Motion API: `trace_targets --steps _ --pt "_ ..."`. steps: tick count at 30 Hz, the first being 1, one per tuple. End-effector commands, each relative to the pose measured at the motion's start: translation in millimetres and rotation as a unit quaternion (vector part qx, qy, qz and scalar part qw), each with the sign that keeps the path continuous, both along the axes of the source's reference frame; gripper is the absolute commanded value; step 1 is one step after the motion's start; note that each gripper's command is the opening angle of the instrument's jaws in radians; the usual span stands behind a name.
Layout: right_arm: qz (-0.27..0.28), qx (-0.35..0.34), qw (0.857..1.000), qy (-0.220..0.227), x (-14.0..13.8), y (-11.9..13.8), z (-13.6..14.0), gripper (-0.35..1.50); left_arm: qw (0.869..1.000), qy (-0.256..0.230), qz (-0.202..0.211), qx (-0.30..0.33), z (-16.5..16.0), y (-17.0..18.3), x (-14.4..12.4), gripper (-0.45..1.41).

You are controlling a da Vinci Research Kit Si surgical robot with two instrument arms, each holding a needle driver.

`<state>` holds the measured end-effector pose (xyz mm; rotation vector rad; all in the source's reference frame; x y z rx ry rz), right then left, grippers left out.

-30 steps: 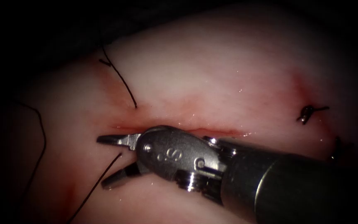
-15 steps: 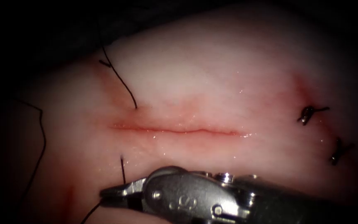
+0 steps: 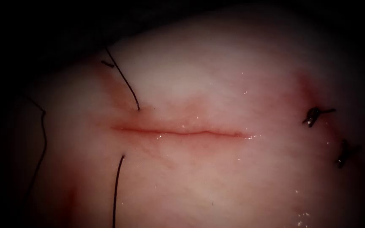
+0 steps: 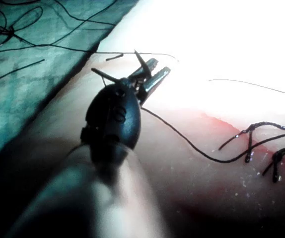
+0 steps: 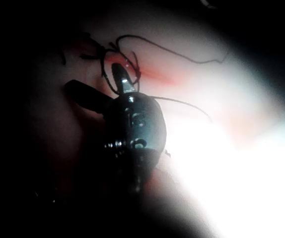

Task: Wound Closure
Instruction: With the right grasper, pull the suture through the tissue until a short tail remains.

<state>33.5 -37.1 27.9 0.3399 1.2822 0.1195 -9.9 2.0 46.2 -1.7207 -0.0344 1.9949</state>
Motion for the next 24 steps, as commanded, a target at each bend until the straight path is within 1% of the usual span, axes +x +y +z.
trace_targets --steps 1,2,4,5,7,8,10,11,12,13,14,16,19,22,24 --pt "0.009 -0.013 1.000 0.006 0.3 3.1 0.8 1.30 1.000 0.000 0.001 -0.002 0.4 0.9 -0.3 -0.45" --pt "0.012 -0.012 1.000 0.005 -0.4 4.6 1.2 1.31 1.000 0.000 0.001 -0.002 0.5 0.8 -0.3 -0.45" --pt "0.011 -0.013 1.000 0.007 -1.0 6.0 1.9 1.35 1.000 0.000 0.002 -0.002 0.5 0.8 -0.3 -0.45" --pt "0.010 -0.022 1.000 0.010 -1.5 7.2 2.9 1.36 1.000 0.000 0.002 -0.002 0.5 0.8 -0.3 -0.45" --pt "0.010 -0.024 1.000 0.011 -1.8 8.1 4.1 1.36 1.000 0.000 0.002 -0.002 0.5 0.8 -0.3 -0.45" --pt "0.010 -0.030 0.999 0.011 -1.9 9.1 5.7 1.36 1.000 0.000 0.002 -0.002 0.5 0.8 -0.3 -0.45" --pt "0.012 -0.032 0.999 0.009 -2.0 10.0 7.5 1.36 1.000 0.000 0.003 -0.002 0.6 0.8 -0.3 -0.45" --pt "0.015 -0.034 0.999 0.006 -1.8 10.6 8.9 1.36 1.000 0.001 0.004 -0.002 0.7 0.8 -0.3 -0.45" --pt "0.016 -0.035 0.999 0.004 -1.7 10.8 9.5 1.38 1.000 0.001 0.004 -0.002 0.7 0.8 -0.3 -0.45" --pt "0.016 -0.035 0.999 0.004 -1.7 10.8 9.5 1.38 1.000 0.001 0.004 -0.002 0.7 0.8 -0.3 -0.45" --pt "0.020 -0.038 0.999 0.002 -1.2 11.4 10.9 1.38 1.000 -0.001 0.003 0.000 0.8 0.8 -0.3 -0.45" --pt "0.024 -0.041 0.999 0.000 -0.6 11.7 11.9 1.38 1.000 0.000 0.005 0.000 0.9 0.8 -0.3 -0.45" --pt "0.028 -0.045 0.999 -0.005 0.4 12.0 13.1 1.40 1.000 -0.001 0.004 0.002 1.1 0.8 -0.4 -0.45" --pt "0.034 -0.050 0.998 -0.011 2.0 12.1 14.4 1.31 1.000 0.000 0.005 0.002 1.2 0.8 -0.5 -0.45" --pt "0.032 -0.066 0.997 -0.011 2.5 12.3 15.0 1.08 1.000 0.001 0.006 0.002 1.2 0.7 -0.5 -0.45"
